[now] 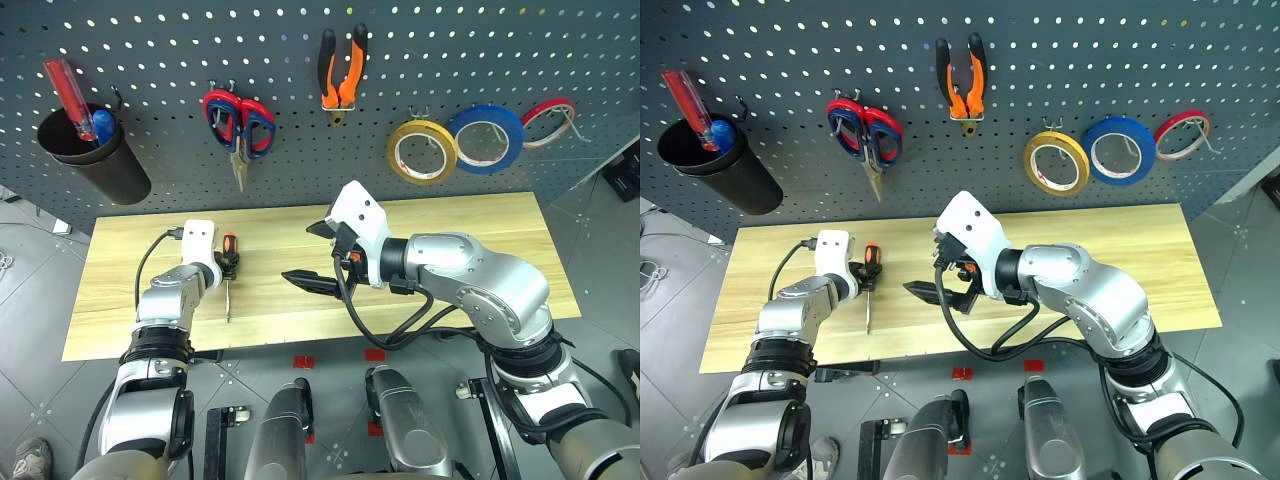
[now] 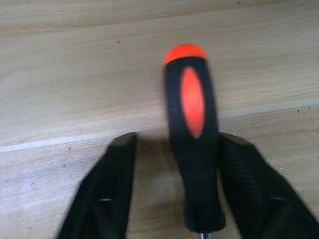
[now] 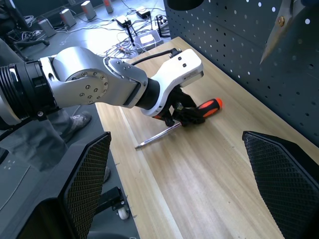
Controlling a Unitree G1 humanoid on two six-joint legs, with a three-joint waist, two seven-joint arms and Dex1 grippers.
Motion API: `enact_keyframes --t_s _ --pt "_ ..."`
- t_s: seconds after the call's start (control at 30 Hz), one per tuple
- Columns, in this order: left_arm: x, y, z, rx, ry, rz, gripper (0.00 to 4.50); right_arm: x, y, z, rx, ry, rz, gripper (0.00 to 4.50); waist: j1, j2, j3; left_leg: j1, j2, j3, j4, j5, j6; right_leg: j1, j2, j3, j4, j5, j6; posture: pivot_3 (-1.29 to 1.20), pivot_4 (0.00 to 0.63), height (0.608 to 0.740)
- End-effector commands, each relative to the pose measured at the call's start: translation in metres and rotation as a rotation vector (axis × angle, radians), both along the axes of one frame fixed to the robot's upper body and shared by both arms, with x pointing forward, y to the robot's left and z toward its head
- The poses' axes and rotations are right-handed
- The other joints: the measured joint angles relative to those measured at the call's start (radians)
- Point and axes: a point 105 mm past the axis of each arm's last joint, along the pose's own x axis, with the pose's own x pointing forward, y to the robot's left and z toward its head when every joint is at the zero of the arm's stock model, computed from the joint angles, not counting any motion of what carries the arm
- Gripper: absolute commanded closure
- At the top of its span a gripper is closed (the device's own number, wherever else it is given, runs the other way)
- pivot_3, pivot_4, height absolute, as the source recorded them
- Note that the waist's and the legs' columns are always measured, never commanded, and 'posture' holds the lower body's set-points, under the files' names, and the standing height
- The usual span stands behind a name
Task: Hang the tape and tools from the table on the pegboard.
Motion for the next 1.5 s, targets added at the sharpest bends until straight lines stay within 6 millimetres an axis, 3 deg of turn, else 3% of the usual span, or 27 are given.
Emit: enact_keyframes --t_s 0.03,0.07,0.2,0.3,0.57,0.7,0.83,1.03,1.27,1.4,1.5 --pt "-0.013 0.005 -0.010 0.010 0.038 -0.014 3.36 -0.006 0.004 0.013 0.018 -0.068 0.038 0.00 -0.001 0.000 0.000 0.000 0.000 0.000 0.000 0.000 0.000 0.000 0.000 0.000 0.000 0.000 0.000 -0.35 0.361 0.740" --pt "-0.017 0.007 -0.009 0.012 0.030 -0.017 3.60 -0.006 0.003 0.013 0.014 -0.073 0.040 0.00 -0.002 0.000 0.000 0.000 0.000 0.000 0.000 0.000 0.000 0.000 0.000 0.000 0.000 0.000 0.000 -0.35 0.356 0.740" --pt "-0.043 0.008 0.011 0.019 -0.075 -0.062 3.61 -0.006 -0.001 0.017 0.003 -0.140 0.052 0.00 -0.020 0.000 0.000 0.000 0.000 0.000 -0.001 0.000 -0.001 -0.001 0.000 0.001 -0.001 0.000 0.000 -0.35 0.343 0.740" --pt "-0.064 0.005 0.037 0.046 -0.200 -0.083 3.61 -0.005 -0.003 0.026 0.027 -0.218 0.048 0.00 -0.025 0.000 0.000 -0.001 0.000 0.000 -0.002 0.000 -0.002 -0.002 -0.001 0.001 -0.002 0.000 0.000 -0.33 0.334 0.740" --pt "-0.112 0.002 0.132 0.223 -0.595 -0.044 3.61 -0.015 0.002 0.060 0.127 -0.417 0.100 0.00 -0.018 -0.001 -0.002 -0.001 0.000 0.000 -0.002 0.000 -0.001 0.000 -0.001 0.000 -0.004 0.000 0.000 -0.28 0.310 0.740" --pt "-0.120 0.000 0.186 0.303 -0.764 -0.024 3.61 -0.011 0.004 0.068 0.163 -0.434 0.104 0.00 -0.009 -0.003 -0.004 -0.001 0.000 0.000 -0.001 0.000 -0.001 0.000 0.000 0.000 -0.003 0.000 0.000 -0.26 0.289 0.740" --pt "-0.121 -0.003 0.254 0.368 -0.961 -0.030 3.61 -0.007 0.003 0.072 0.180 -0.440 0.103 0.00 0.014 -0.007 -0.007 -0.001 0.000 0.000 0.000 0.000 -0.002 -0.001 0.000 0.000 -0.001 0.000 0.000 -0.24 0.269 0.740" --pt "-0.112 0.015 0.336 0.373 -1.200 0.046 3.61 -0.003 0.008 0.081 0.219 -0.462 0.093 0.00 0.027 -0.010 -0.011 -0.001 -0.002 0.000 0.000 0.003 -0.005 -0.001 0.000 -0.001 0.000 0.000 0.000 -0.25 0.247 0.740" --pt "-0.084 0.028 0.347 0.399 -1.287 0.100 3.61 0.000 0.013 0.087 0.229 -0.492 0.087 0.00 0.021 -0.012 -0.015 -0.001 -0.002 0.001 0.000 0.003 -0.007 -0.003 0.000 -0.004 0.001 0.000 0.000 -0.28 0.236 0.740" --pt "-0.076 0.029 0.335 0.404 -1.295 0.118 3.61 -0.001 0.015 0.088 0.235 -0.497 0.083 0.00 0.010 -0.016 -0.018 -0.001 -0.002 0.001 0.000 0.004 -0.007 -0.003 -0.001 -0.005 0.001 0.001 0.000 -0.31 0.236 0.740" --pt "-0.083 0.036 0.327 0.391 -1.318 0.190 3.61 -0.001 0.014 0.087 0.228 -0.496 0.078 0.00 0.000 -0.016 -0.020 -0.001 -0.003 0.001 0.000 0.004 -0.007 -0.003 -0.002 -0.004 0.001 0.001 0.000 -0.31 0.236 0.740"
